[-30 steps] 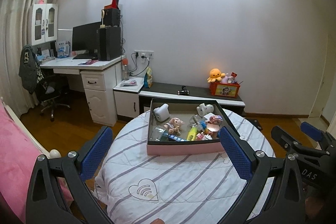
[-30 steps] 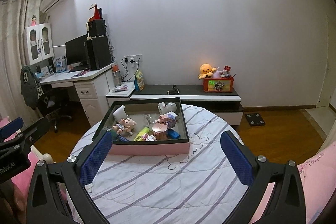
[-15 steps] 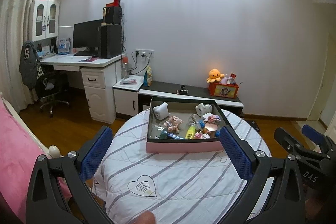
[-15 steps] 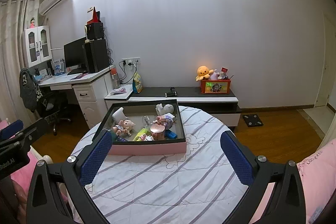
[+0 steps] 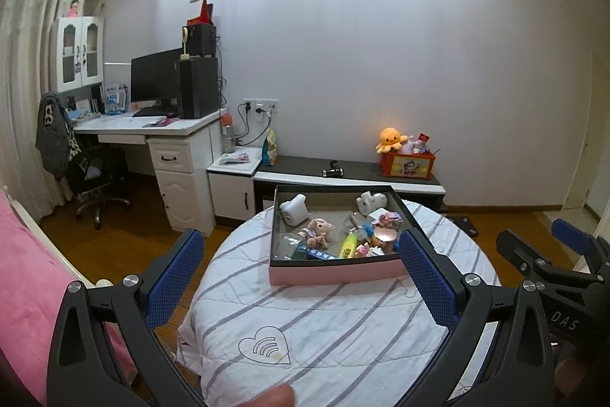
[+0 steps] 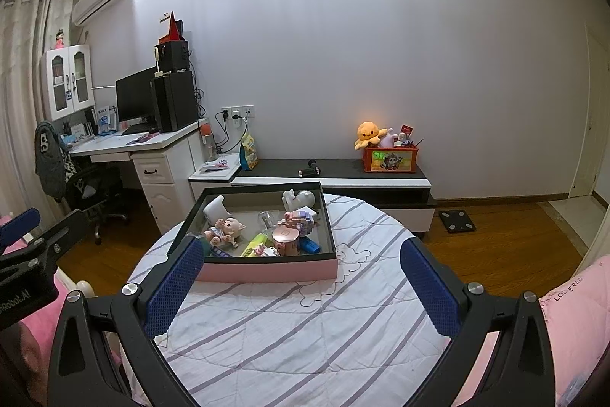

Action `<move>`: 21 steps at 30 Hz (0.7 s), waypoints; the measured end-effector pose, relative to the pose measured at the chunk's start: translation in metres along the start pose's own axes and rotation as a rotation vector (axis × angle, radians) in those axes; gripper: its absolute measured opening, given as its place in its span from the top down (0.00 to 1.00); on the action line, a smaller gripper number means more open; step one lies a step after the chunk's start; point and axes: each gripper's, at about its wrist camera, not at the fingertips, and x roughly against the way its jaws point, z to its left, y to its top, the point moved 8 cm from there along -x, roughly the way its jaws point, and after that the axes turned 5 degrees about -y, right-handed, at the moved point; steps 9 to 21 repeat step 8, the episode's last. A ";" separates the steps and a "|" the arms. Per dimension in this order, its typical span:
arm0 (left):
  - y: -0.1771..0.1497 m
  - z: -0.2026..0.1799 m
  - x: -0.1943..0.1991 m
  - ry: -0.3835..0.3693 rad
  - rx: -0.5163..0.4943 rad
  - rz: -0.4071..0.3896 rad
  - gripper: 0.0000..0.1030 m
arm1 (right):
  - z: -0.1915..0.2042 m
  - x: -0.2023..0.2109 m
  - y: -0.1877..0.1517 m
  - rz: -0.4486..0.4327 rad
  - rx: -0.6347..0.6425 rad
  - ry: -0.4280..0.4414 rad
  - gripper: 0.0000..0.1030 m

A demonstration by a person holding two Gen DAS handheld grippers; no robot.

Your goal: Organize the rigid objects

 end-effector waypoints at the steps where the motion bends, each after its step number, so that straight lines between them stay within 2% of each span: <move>1: 0.000 -0.001 0.000 -0.004 0.004 0.000 0.00 | 0.000 -0.001 0.000 0.002 0.001 -0.001 0.00; 8: -0.001 0.002 -0.005 -0.028 0.027 0.012 0.00 | -0.002 -0.006 0.000 0.015 0.006 -0.008 0.00; 21: -0.001 0.002 -0.005 -0.028 0.027 0.012 0.00 | -0.002 -0.006 0.000 0.015 0.006 -0.008 0.00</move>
